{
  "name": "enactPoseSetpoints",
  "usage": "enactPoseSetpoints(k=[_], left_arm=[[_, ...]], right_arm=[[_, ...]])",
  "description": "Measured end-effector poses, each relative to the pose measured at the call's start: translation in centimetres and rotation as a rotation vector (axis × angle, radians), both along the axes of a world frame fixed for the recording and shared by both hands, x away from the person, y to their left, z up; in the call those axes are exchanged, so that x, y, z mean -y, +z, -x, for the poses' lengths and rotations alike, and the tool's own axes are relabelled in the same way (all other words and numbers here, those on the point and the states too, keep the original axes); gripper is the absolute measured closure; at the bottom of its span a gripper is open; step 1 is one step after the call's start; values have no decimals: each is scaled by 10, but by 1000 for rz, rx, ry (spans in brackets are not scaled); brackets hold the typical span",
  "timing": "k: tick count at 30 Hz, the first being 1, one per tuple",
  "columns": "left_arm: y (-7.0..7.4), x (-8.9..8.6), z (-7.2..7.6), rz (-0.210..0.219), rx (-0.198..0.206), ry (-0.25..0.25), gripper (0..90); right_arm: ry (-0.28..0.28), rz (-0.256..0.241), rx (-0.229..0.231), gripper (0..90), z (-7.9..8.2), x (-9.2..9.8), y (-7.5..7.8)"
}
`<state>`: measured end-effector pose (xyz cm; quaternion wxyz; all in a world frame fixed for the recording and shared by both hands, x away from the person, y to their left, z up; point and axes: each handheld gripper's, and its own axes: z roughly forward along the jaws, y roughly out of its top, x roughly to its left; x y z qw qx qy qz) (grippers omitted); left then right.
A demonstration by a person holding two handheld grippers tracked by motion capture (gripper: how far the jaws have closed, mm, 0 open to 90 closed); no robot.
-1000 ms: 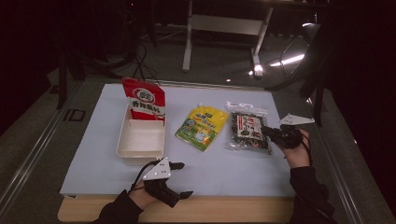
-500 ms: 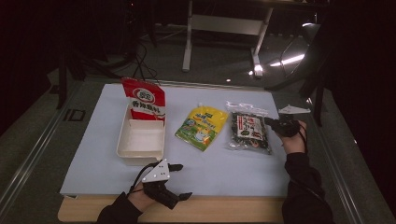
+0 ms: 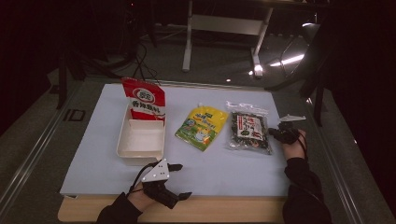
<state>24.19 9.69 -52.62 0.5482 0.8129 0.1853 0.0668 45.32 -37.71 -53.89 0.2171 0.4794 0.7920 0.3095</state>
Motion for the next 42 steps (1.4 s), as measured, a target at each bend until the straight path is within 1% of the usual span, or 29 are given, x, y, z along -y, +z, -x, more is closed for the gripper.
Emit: enactPoseSetpoints(k=[2, 6, 8, 9, 11, 13, 14, 15, 17, 21, 23, 24, 25, 26, 27, 29, 30, 32, 33, 35, 36, 37, 38, 39, 40, 41, 42], left_arm=[[0, 0, 0, 0, 0, -1, 43], [0, 0, 0, 0, 0, -3, 43], [0, 0, 0, 1, -1, -4, 43], [0, 0, 0, 1, -1, -4, 43], [0, 0, 0, 1, -1, -4, 43], [1, 0, 0, 2, -1, -4, 43], [1, 0, 0, 0, 1, -3, 43], [1, 0, 0, 2, 0, -3, 43], [1, 0, 0, 2, -1, -5, 43], [1, 0, 0, 2, -1, -5, 43], [1, 0, 0, 1, 1, -4, 43], [1, 0, 0, 3, 1, -4, 43], [1, 0, 0, 3, 1, -5, 43], [1, 0, 0, 2, 1, -5, 43], [1, 1, 0, 4, 0, -5, 43], [0, 1, 0, 2, 0, -5, 43], [0, 1, 0, 1, 1, -5, 43], [1, 1, 0, 3, 0, -4, 43], [1, 0, 1, 2, 1, -4, 43], [1, 0, 1, 4, 0, -2, 43], [0, -1, 1, 4, -1, 0, 43], [0, -1, 1, 4, -1, 0, 43], [0, -1, 2, 2, -1, 1, 43], [0, -2, 2, 1, 0, 3, 43], [0, -2, 3, 4, -4, 7, 43], [0, -3, 3, 3, -3, 10, 43], [0, -4, 3, 3, -4, 12, 43]], right_arm=[[-4, -23, -4, 900, -1, 0, 0], [-6, -31, -4, 900, -1, -2, -1], [3, -26, 0, 900, 0, -5, -1], [15, -50, -5, 900, 0, -7, -2], [27, -46, -5, 900, 0, -11, -2], [37, -64, -18, 900, 1, -15, -2], [37, -64, -18, 900, 1, -15, -2], [38, -54, -14, 900, 2, -18, -1], [37, -63, -8, 900, 5, -21, -1], [38, -64, 4, 900, 7, -20, 1], [33, -69, 17, 900, 8, -20, 6], [34, -83, 24, 900, 7, -20, 9], [44, -91, 47, 900, 6, -23, 18], [44, -91, 47, 900, 6, -23, 18], [75, -105, 45, 900, 3, -29, 27], [82, -102, 47, 900, 1, -32, 29], [108, -130, 38, 900, -4, -39, 34], [114, -134, 40, 900, -6, -43, 35], [116, -125, 48, 900, -12, -51, 39], [116, -125, 48, 900, -14, -54, 40], [118, -102, 54, 900, -21, -61, 42], [118, -102, 54, 900, -21, -61, 42], [117, -91, 59, 900, -24, -65, 43], [111, -82, 65, 900, -29, -69, 44], [98, -77, 63, 900, -33, -72, 45], [93, -66, 58, 900, -41, -77, 47], [88, -59, 57, 900, -44, -79, 48]])
